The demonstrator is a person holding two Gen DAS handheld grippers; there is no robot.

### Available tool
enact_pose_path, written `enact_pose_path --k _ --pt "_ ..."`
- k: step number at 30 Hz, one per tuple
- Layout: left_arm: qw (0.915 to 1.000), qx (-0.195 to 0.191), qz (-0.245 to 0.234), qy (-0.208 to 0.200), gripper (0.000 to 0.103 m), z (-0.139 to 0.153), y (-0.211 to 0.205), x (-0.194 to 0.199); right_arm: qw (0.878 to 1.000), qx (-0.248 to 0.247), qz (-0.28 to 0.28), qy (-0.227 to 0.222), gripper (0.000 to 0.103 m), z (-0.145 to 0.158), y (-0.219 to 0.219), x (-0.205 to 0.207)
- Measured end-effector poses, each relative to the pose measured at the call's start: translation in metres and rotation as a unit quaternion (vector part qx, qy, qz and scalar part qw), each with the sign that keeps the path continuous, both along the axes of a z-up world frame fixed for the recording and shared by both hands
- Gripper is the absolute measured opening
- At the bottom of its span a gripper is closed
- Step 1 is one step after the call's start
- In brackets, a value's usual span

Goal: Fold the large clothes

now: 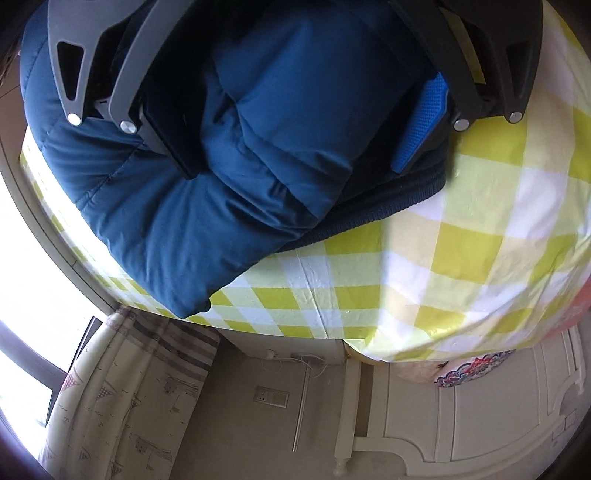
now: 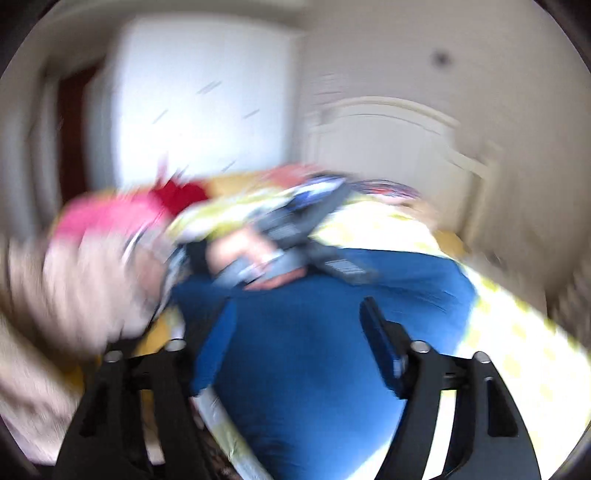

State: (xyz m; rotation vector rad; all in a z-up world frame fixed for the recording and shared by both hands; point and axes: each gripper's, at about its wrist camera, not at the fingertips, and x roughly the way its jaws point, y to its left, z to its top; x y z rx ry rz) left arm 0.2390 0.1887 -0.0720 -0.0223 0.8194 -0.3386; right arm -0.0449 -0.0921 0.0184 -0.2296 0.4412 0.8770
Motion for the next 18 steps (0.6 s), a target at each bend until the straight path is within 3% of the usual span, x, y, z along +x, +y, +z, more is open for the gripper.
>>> enact_pose_path --k 2,4,7,9,10,15,18 --pt "0.9999 0.013 0.003 -0.007 0.101 0.0 -0.002 -0.001 1.0 0.017 -0.021 0.008 0.062 -0.001 -0.009 0.006" --pt "0.9999 0.013 0.004 -0.009 0.101 0.002 -0.002 -0.001 1.0 0.0 -0.007 0.007 0.062 -0.01 0.004 0.001" --pt "0.9999 0.009 0.006 -0.013 0.101 0.007 0.0 -0.007 0.994 -0.097 0.048 0.009 0.063 -0.053 0.052 -0.013" --pt "0.9997 0.005 0.012 -0.019 0.101 0.006 0.004 -0.01 0.986 -0.15 0.04 -0.057 0.063 -0.081 0.074 -0.029" --pt "0.9997 0.003 0.014 -0.019 0.101 0.006 0.005 -0.01 0.985 -0.157 0.042 -0.061 0.063 -0.085 0.077 -0.03" --pt "0.9991 0.024 0.023 -0.028 0.101 0.008 0.001 -0.015 0.988 -0.143 0.064 -0.009 0.063 -0.071 0.065 -0.019" --pt "0.9988 0.021 0.03 -0.032 0.101 0.008 0.003 -0.016 0.989 -0.128 0.076 -0.015 0.063 -0.043 0.049 -0.012"
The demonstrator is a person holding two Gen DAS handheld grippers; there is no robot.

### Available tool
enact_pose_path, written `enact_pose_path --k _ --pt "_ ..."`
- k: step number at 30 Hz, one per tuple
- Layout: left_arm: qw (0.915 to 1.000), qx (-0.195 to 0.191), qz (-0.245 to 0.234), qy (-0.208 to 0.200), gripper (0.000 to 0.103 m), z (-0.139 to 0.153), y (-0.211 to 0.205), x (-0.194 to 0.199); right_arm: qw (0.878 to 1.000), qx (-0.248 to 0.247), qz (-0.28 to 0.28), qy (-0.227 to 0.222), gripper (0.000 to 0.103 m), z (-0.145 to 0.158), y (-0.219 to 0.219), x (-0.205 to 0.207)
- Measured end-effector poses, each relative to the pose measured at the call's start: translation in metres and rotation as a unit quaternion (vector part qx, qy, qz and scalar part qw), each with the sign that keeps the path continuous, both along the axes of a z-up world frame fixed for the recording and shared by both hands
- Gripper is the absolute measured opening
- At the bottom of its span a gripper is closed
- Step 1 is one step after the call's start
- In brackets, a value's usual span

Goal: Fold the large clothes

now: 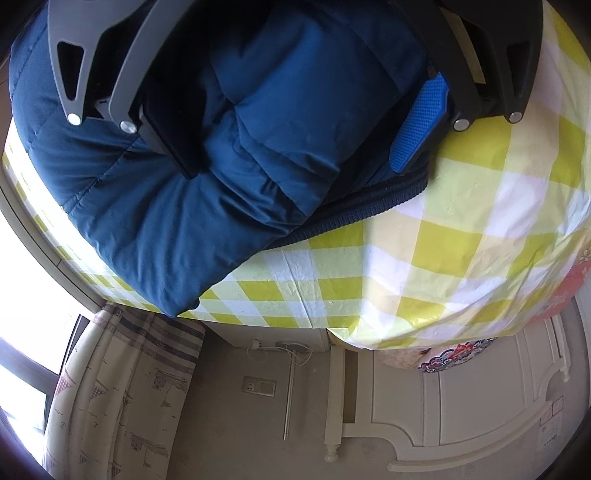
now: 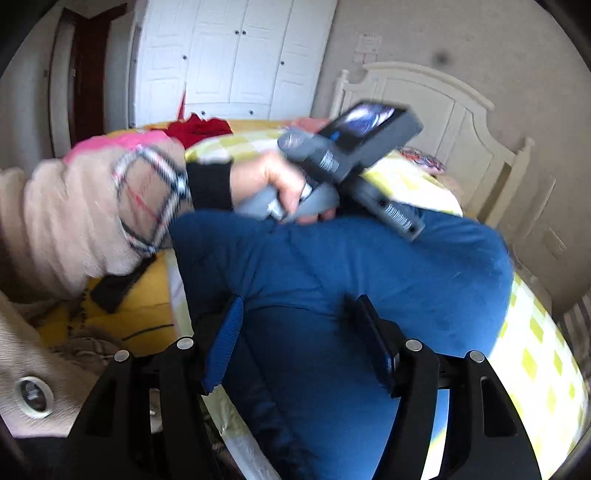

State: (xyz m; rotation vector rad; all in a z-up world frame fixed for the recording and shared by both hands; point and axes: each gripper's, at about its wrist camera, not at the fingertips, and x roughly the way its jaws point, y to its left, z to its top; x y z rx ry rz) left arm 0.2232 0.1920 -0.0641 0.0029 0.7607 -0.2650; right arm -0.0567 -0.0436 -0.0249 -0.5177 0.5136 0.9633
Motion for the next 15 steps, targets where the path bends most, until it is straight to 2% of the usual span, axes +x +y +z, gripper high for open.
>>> enact_pose_path --k 2,5,6,9,12,15 --pt "0.9999 0.0 0.009 -0.006 0.101 0.0 0.002 -0.001 0.999 0.025 -0.029 -0.017 0.063 0.018 -0.014 0.016" --pt "0.9998 0.003 0.016 -0.013 0.101 0.0 0.003 -0.004 0.992 0.06 -0.109 -0.025 0.063 0.038 -0.042 0.069" --pt "0.9997 0.003 0.019 -0.015 0.101 0.0 0.003 -0.005 0.989 0.07 -0.131 -0.016 0.062 0.04 -0.048 0.091" --pt "0.9994 0.003 0.026 -0.021 0.101 0.001 0.005 -0.007 0.977 0.104 -0.185 0.021 0.054 0.047 -0.058 0.165" --pt "0.9991 0.0 0.035 -0.023 0.101 0.001 0.009 -0.008 0.975 0.099 -0.199 0.021 0.052 0.046 -0.042 0.209" --pt "0.999 -0.002 0.039 -0.023 0.101 0.001 0.011 -0.008 0.977 0.066 -0.196 0.046 0.039 0.023 -0.013 0.25"
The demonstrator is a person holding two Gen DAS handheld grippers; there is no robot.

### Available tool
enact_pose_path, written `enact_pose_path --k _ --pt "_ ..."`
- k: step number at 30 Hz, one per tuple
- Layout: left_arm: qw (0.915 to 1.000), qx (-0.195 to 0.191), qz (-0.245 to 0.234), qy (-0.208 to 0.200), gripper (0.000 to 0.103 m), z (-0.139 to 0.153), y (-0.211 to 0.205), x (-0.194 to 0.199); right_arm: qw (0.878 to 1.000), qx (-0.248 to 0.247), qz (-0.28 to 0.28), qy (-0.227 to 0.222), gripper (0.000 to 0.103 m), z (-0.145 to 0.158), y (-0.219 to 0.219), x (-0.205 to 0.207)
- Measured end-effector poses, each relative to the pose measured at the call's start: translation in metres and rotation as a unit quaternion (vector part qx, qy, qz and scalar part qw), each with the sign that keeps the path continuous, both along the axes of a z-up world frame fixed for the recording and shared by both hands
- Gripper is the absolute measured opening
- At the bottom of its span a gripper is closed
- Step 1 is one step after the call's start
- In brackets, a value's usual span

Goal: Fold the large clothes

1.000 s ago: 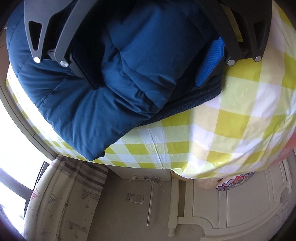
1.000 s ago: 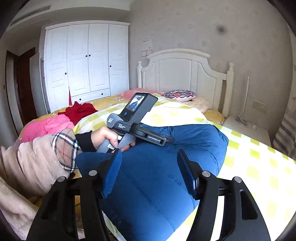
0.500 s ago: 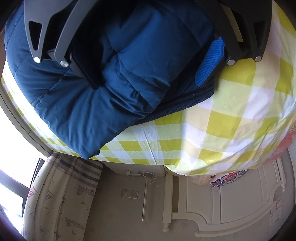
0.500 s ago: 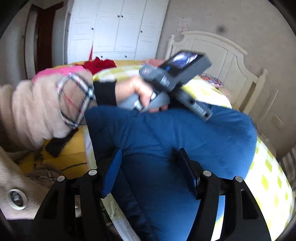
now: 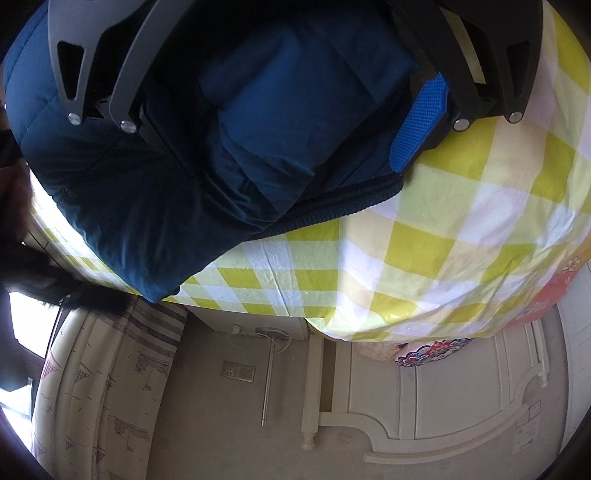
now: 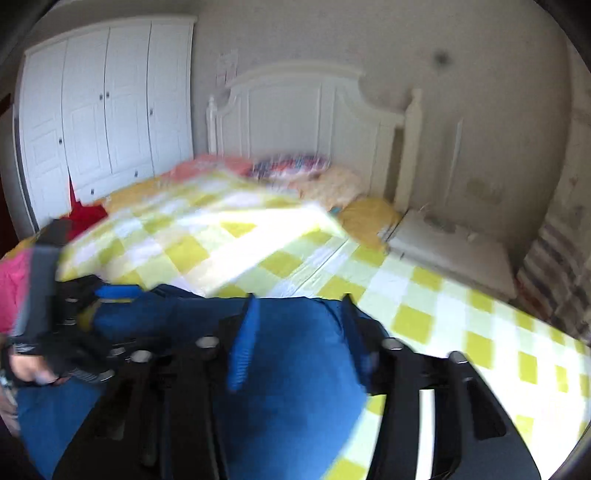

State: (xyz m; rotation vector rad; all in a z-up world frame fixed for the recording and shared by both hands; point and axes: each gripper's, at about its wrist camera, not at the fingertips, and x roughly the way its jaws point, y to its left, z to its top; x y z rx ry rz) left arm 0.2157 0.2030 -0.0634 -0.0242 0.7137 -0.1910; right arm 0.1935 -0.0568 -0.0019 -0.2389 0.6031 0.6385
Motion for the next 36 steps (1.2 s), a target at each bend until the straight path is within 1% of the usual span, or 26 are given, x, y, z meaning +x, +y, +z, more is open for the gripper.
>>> enact_pose_path --k 1,2,3,5,6,7,9,10,11,12,13,14,15,17,19,21,22,23,24,25,27,28,31,33,35,36 --pt "1.0 0.001 0.006 -0.001 0.101 0.0 0.001 0.0 0.997 -0.053 0.017 0.044 0.039 -0.031 0.021 0.017" --pt "0.9998 0.002 0.017 -0.003 0.101 0.0 0.004 0.0 0.994 -0.087 0.024 0.057 0.039 -0.046 0.024 0.022" --pt "0.9998 -0.002 0.019 0.002 0.101 -0.001 0.006 0.0 0.994 -0.099 0.025 0.037 0.039 -0.052 0.028 0.022" --pt "0.9997 -0.015 0.018 0.008 0.101 -0.003 0.011 0.002 0.992 -0.108 0.023 0.057 0.039 -0.046 0.032 0.03" --pt "0.9996 -0.016 0.019 0.009 0.101 -0.003 0.012 0.002 0.992 -0.11 0.023 0.063 0.039 -0.037 0.032 0.033" --pt "0.9996 -0.016 0.019 0.009 0.101 -0.003 0.012 0.002 0.992 -0.108 0.021 0.057 0.039 -0.03 0.031 0.033" --pt "0.9997 -0.014 0.019 0.009 0.101 -0.003 0.011 0.001 0.996 -0.088 0.003 0.03 0.039 -0.01 0.027 0.038" --pt "0.9997 -0.014 0.02 0.008 0.101 -0.004 0.011 0.001 0.997 -0.067 -0.015 0.024 0.039 -0.005 0.026 0.048" --pt "0.9996 -0.017 0.02 0.009 0.101 -0.004 0.011 0.001 0.998 -0.052 -0.022 0.034 0.039 -0.006 0.024 0.055" --pt "0.9996 -0.018 0.021 0.009 0.101 -0.004 0.012 0.001 0.996 -0.062 -0.02 0.056 0.039 -0.018 0.03 0.064" --pt "0.9995 -0.019 0.022 0.011 0.101 -0.005 0.013 0.001 0.993 -0.098 -0.013 0.071 0.039 -0.034 0.04 0.071" --pt "0.9995 -0.019 0.024 0.012 0.101 -0.005 0.012 0.001 0.982 -0.152 0.01 0.108 0.04 -0.063 0.052 0.077" --pt "0.9994 -0.018 0.025 0.017 0.101 -0.007 0.013 0.002 0.982 -0.145 0.011 0.121 0.04 -0.07 0.051 0.081" --pt "0.9991 -0.027 0.023 0.025 0.101 -0.007 0.015 0.004 0.981 -0.13 -0.004 0.141 0.04 -0.062 0.046 0.088" --pt "0.9991 -0.023 0.02 0.028 0.101 -0.007 0.014 0.004 0.984 -0.127 -0.014 0.121 0.04 -0.048 0.042 0.081" --pt "0.999 -0.018 0.019 0.036 0.101 -0.006 0.014 0.003 0.989 -0.09 -0.026 0.114 0.04 -0.03 0.029 0.069" --pt "0.9988 -0.013 0.02 0.043 0.101 -0.005 0.015 0.001 0.991 -0.052 -0.03 0.119 0.044 -0.017 0.015 0.059" --pt "0.9986 -0.01 0.021 0.047 0.101 -0.003 0.016 -0.001 0.992 -0.013 -0.027 0.124 0.051 -0.006 0.001 0.047" --pt "0.9982 -0.012 0.023 0.054 0.101 0.001 0.018 -0.006 0.992 0.007 -0.025 0.126 0.071 0.0 -0.01 0.036" --pt "0.9977 -0.019 0.023 0.061 0.101 0.004 0.021 -0.011 0.992 0.023 -0.027 0.122 0.096 0.008 -0.025 0.018" --pt "0.9955 -0.053 0.018 0.076 0.101 0.011 0.03 -0.027 0.994 0.039 -0.015 0.099 0.099 0.02 -0.052 -0.022" --pt "0.9935 -0.079 0.012 0.08 0.101 0.014 0.037 -0.04 0.994 0.042 -0.007 0.097 0.099 0.022 -0.058 -0.038" --pt "0.9861 -0.134 -0.008 0.097 0.101 0.016 0.052 -0.068 0.991 0.072 0.007 0.113 0.099 0.02 -0.086 -0.08" --pt "0.976 -0.179 -0.021 0.123 0.101 0.008 0.063 -0.088 0.984 0.109 0.014 0.141 0.099 0.008 -0.104 -0.103" --pt "0.9714 -0.19 -0.024 0.141 0.101 -0.001 0.067 -0.104 0.973 0.147 0.02 0.176 0.099 -0.005 -0.114 -0.119" --pt "0.9705 -0.191 -0.029 0.144 0.101 -0.005 0.067 -0.111 0.964 0.171 0.024 0.201 0.099 -0.017 -0.118 -0.125"
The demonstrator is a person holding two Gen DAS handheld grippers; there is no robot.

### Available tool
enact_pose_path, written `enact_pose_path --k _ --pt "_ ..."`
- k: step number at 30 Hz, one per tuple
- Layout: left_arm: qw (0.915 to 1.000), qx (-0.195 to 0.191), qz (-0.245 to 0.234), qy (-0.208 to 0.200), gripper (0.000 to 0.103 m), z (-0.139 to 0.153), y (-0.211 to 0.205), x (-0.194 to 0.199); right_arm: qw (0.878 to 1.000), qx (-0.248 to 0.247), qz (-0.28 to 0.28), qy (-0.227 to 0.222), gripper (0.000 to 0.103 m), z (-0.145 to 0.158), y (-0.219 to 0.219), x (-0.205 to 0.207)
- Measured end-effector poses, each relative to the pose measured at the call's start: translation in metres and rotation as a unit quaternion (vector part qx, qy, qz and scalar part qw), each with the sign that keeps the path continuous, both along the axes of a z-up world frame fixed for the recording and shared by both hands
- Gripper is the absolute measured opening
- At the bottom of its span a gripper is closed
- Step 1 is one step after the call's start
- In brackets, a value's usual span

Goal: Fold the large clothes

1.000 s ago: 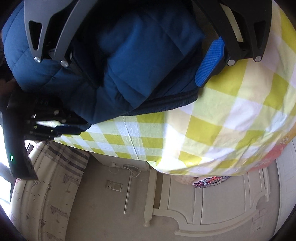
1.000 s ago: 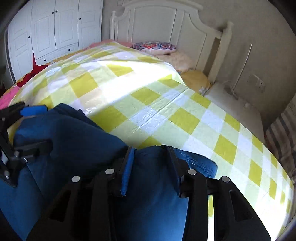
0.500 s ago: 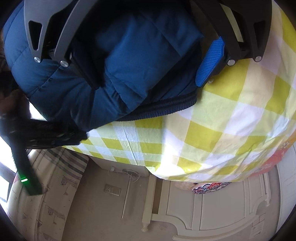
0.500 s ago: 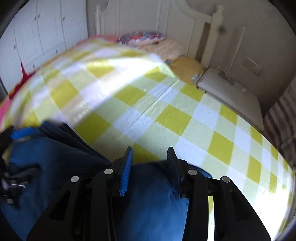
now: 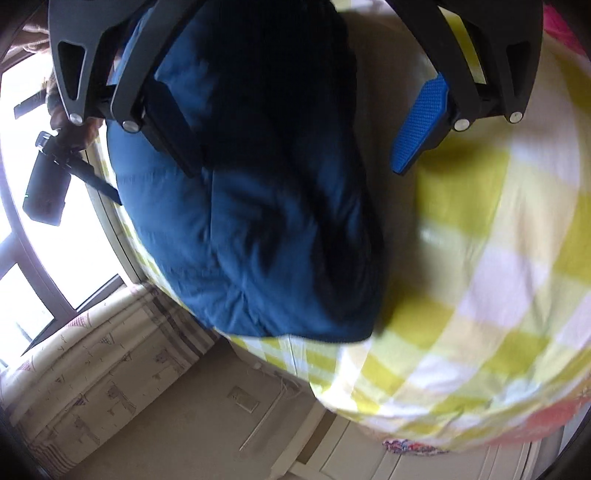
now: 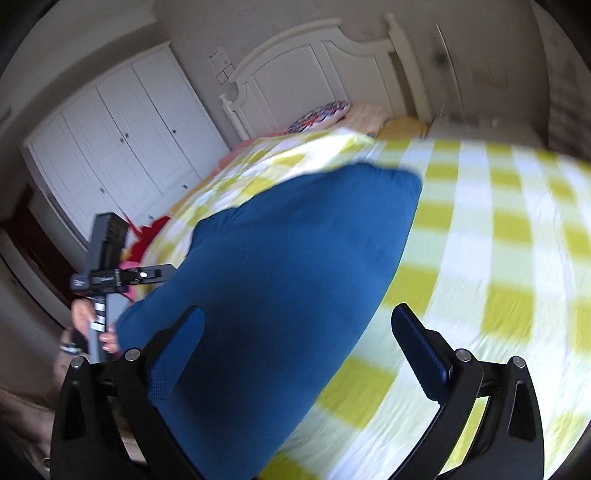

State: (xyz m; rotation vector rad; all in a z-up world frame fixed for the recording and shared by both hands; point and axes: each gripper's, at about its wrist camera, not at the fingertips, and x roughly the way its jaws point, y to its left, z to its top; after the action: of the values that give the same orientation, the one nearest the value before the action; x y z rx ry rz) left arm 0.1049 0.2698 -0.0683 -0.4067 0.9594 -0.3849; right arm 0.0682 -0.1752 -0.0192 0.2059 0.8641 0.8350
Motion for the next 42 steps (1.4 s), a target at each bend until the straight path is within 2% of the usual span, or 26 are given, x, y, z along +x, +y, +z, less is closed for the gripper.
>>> enact_pose_path --k 3,6,7,10,12,15,18,23,28,30,32,33,34,36,37,38,39,40,41,42 --pt "0.9999 -0.011 -0.009 0.003 0.101 -0.011 -0.001 -0.017 0.999 0.008 0.011 0.049 0.099 -0.027 0.002 -0.009" --pt "0.9999 -0.014 0.0 -0.002 0.101 -0.024 -0.003 -0.024 0.994 0.052 0.024 0.095 0.099 -0.043 0.003 -0.012" --pt "0.9999 -0.009 0.003 -0.009 0.101 -0.026 -0.006 -0.025 0.994 0.048 0.024 0.095 0.099 -0.042 0.005 -0.013" --pt "0.9997 0.002 0.011 -0.021 0.101 -0.028 -0.009 -0.03 0.999 0.011 0.018 0.048 0.099 -0.021 0.01 -0.02" --pt "0.9995 0.009 0.014 -0.027 0.101 -0.027 -0.011 -0.034 0.999 0.001 0.022 0.035 0.099 -0.013 0.015 -0.023" --pt "0.9994 0.007 0.016 -0.029 0.101 -0.03 -0.011 -0.037 0.998 -0.004 0.027 0.06 0.099 -0.022 0.024 -0.018" --pt "0.9994 0.006 0.019 -0.03 0.101 -0.031 -0.011 -0.036 0.994 0.033 0.032 0.096 0.099 -0.036 0.022 -0.007" --pt "0.9974 0.041 0.024 -0.053 0.101 -0.024 -0.019 -0.041 0.993 0.039 0.035 0.102 0.099 -0.039 0.024 -0.006" --pt "0.9957 0.06 0.027 -0.066 0.101 -0.021 -0.023 -0.043 0.993 0.032 0.048 0.101 0.099 -0.038 0.036 -0.011" --pt "0.9951 0.065 0.028 -0.069 0.101 -0.021 -0.024 -0.044 0.995 0.007 0.044 0.084 0.099 -0.034 0.044 -0.016" --pt "0.9946 0.069 0.03 -0.071 0.101 -0.02 -0.024 -0.046 0.999 -0.043 -0.006 0.002 0.099 -0.007 0.046 -0.027" --pt "0.9943 0.072 0.031 -0.073 0.101 -0.019 -0.024 -0.047 0.993 -0.08 -0.045 -0.068 0.099 0.014 0.048 -0.036" --pt "0.9939 0.074 0.031 -0.075 0.101 -0.018 -0.026 -0.048 0.986 -0.097 -0.056 -0.12 0.099 0.031 0.054 -0.045" --pt "0.9939 0.074 0.031 -0.076 0.101 -0.018 -0.027 -0.05 0.976 -0.101 -0.031 -0.19 0.099 0.053 0.071 -0.062" --pt "0.9943 0.071 0.03 -0.075 0.101 -0.018 -0.026 -0.049 0.972 -0.109 -0.016 -0.21 0.099 0.056 0.082 -0.069" --pt "0.9947 0.066 0.03 -0.072 0.101 -0.019 -0.026 -0.048 0.962 -0.145 -0.01 -0.231 0.099 0.054 0.098 -0.075" --pt "0.9958 0.055 0.03 -0.066 0.101 -0.021 -0.024 -0.047 0.952 -0.186 -0.018 -0.243 0.099 0.047 0.111 -0.076" --pt "0.9972 0.037 0.03 -0.057 0.101 -0.024 -0.021 -0.045 0.952 -0.194 -0.024 -0.237 0.098 0.041 0.113 -0.073" --pt "0.9982 0.019 0.027 -0.049 0.101 -0.029 -0.017 -0.042 0.964 -0.169 -0.032 -0.202 0.098 0.034 0.106 -0.062" --pt "0.999 -0.002 0.022 -0.04 0.101 -0.034 -0.014 -0.039 0.98 -0.127 -0.053 -0.142 0.098 0.027 0.092 -0.046"
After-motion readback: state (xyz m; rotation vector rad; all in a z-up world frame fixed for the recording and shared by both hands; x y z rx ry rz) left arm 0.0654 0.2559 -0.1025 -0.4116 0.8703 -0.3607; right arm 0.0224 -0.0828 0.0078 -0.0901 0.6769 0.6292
